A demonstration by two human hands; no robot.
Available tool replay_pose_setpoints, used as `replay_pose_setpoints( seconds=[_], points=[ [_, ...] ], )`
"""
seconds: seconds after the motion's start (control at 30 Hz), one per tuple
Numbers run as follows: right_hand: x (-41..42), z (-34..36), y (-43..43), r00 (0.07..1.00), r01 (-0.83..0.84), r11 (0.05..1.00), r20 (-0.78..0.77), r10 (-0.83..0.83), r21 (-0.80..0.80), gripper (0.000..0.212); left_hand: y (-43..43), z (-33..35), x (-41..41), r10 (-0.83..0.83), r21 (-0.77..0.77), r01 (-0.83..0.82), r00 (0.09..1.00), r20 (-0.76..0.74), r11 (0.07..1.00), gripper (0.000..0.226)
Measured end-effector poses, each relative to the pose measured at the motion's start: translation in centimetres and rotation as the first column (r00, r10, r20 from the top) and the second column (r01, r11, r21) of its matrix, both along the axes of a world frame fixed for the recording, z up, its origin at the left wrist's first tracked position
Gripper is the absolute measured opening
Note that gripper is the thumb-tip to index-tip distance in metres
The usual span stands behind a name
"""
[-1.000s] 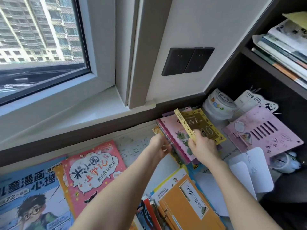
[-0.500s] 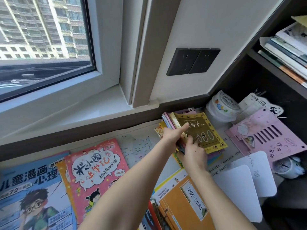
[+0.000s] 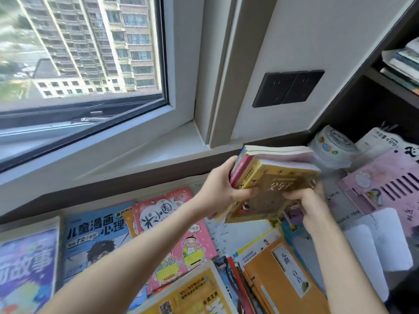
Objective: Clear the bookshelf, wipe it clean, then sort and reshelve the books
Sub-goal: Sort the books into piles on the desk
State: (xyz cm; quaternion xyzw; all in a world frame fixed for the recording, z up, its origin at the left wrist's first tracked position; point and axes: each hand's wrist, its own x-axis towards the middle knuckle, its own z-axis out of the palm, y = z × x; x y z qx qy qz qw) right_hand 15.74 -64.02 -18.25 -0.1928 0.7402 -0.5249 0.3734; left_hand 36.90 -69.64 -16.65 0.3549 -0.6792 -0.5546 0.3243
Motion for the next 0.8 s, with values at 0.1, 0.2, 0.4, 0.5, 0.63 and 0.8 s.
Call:
replay_pose_setpoints(
  seconds=[0.1,0.2,0.4,0.5,0.63,0.8],
  points=[
    [-0.8,-0.2,-0.3,0.954,-0.123,0.974,0.249,0.168,-0.188,0.054,0.7,1.8,3.2,-0.111,-0.045,0.112,0.993,0.034,0.993,0.053],
    [0.1,-0.3,-0.1,0.908,-0.23,0.947,0.302,0.292,-0.224,0.041,0.6,2.3,5.2,-0.142,-0.053,0.146,0.987,0.076,0.988,0.05],
    [3.5,-2.7,1.3,0.973,-0.026,0.989,0.225,0.059,-0.145,0.055,-3.3,-1.1,6.4,-0.082,-0.038,0.093,0.97,0.229,0.995,0.06],
    [5.3,-4.9,2.0,0.989,-0.01,0.996,0.149,0.023,-0.084,0.063,-4.6,-4.2,6.0,-0.01,-0.022,0.019,0.938,0.348,1.0,0.06],
    [6.6,-5.0,2.5,0.996,-0.051,0.997,0.071,0.047,0.059,0.062,-5.9,-5.9,4.6,0.086,0.018,-0.101,0.91,0.405,0.995,0.065],
    [6.7,-4.1,2.5,1.0,-0.005,1.0,0.002,0.005,0.014,0.088,-7.8,-4.5,2.4,0.055,-0.046,-0.037,0.863,0.502,0.998,0.066]
  ],
)
